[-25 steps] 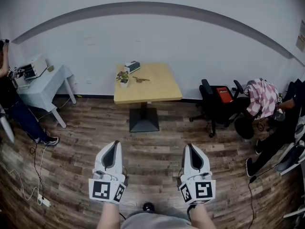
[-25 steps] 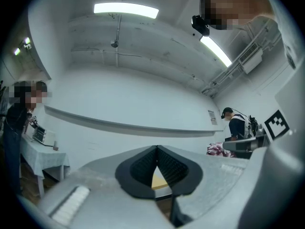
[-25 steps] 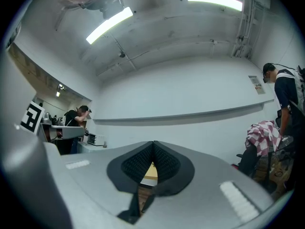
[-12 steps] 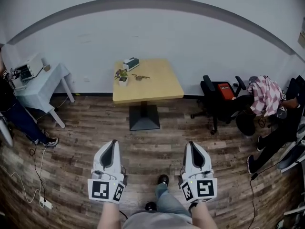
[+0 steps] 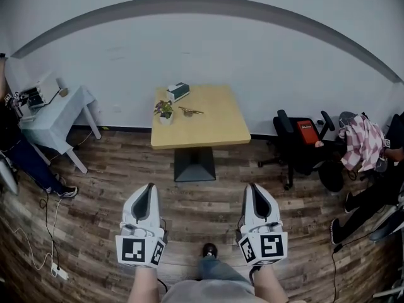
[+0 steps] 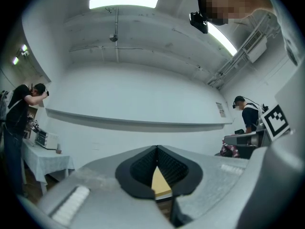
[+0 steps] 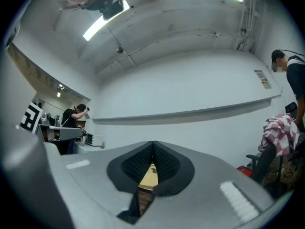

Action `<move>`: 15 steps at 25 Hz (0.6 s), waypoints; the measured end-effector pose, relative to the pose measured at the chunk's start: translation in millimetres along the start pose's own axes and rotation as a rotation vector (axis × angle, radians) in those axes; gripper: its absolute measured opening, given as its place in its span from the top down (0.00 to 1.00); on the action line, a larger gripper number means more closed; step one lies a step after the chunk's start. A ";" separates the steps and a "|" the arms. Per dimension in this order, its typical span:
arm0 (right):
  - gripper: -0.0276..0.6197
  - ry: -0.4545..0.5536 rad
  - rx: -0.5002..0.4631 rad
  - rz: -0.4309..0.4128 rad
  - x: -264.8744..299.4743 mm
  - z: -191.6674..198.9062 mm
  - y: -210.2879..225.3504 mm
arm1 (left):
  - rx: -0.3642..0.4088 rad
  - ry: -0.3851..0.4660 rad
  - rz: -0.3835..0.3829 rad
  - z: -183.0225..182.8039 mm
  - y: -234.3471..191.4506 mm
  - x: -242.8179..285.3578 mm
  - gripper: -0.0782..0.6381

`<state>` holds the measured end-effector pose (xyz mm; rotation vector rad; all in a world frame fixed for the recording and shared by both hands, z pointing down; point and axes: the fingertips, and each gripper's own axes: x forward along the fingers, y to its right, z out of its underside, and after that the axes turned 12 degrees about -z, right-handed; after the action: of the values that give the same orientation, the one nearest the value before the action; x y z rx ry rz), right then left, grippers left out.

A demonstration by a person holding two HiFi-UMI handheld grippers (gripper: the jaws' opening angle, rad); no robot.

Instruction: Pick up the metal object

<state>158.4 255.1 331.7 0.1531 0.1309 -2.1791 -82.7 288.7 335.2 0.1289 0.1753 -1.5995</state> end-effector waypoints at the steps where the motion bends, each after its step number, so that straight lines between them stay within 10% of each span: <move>1: 0.95 0.002 -0.001 -0.003 8.9 -0.7 5.6 | -0.001 0.002 -0.004 -0.1 -0.6 9.5 0.88; 15: 0.95 0.019 -0.007 -0.064 107.2 5.0 75.2 | -0.010 0.028 -0.066 8.0 5.7 117.1 0.88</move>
<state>158.4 124.9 316.9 0.1682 0.1562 -2.2415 -81.1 172.1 320.6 0.1388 0.2115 -1.6624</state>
